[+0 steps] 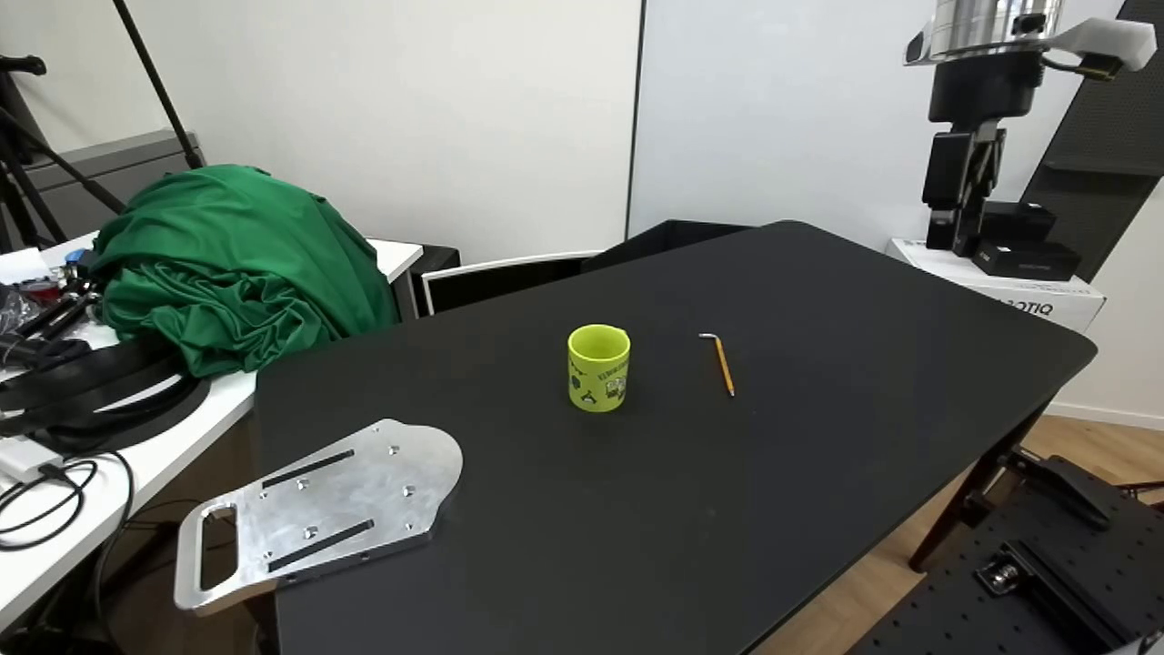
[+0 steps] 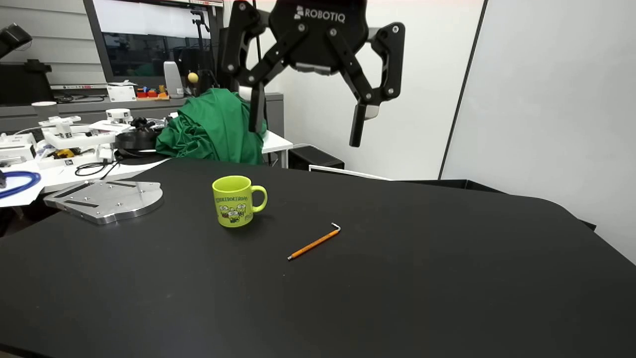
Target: Put the pencil in the cup
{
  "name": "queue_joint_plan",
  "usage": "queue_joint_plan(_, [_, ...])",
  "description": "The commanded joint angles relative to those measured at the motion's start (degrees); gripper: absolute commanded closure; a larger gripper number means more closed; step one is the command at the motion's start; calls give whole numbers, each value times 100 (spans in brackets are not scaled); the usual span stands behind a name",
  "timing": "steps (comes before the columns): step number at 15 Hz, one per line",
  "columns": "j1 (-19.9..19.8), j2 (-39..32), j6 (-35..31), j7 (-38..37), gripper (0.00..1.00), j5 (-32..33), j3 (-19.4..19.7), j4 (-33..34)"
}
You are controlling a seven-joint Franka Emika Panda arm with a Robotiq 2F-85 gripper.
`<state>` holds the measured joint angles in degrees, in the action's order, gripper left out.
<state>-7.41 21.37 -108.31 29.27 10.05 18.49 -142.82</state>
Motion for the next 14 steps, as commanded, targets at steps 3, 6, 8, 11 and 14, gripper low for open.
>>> queue_joint_plan(3, [-79,-9,9,24,0,-29,-78,8])
queue_joint_plan(6, [-79,-9,9,24,0,-29,-78,8])
queue_joint_plan(8, [-84,-291,-357,-268,0,-210,-61,154])
queue_joint_plan(11, [-70,-823,-1162,-658,0,-656,-74,407])
queue_joint_plan(14, [-12,-1575,-1873,-924,0,-1306,-159,809])
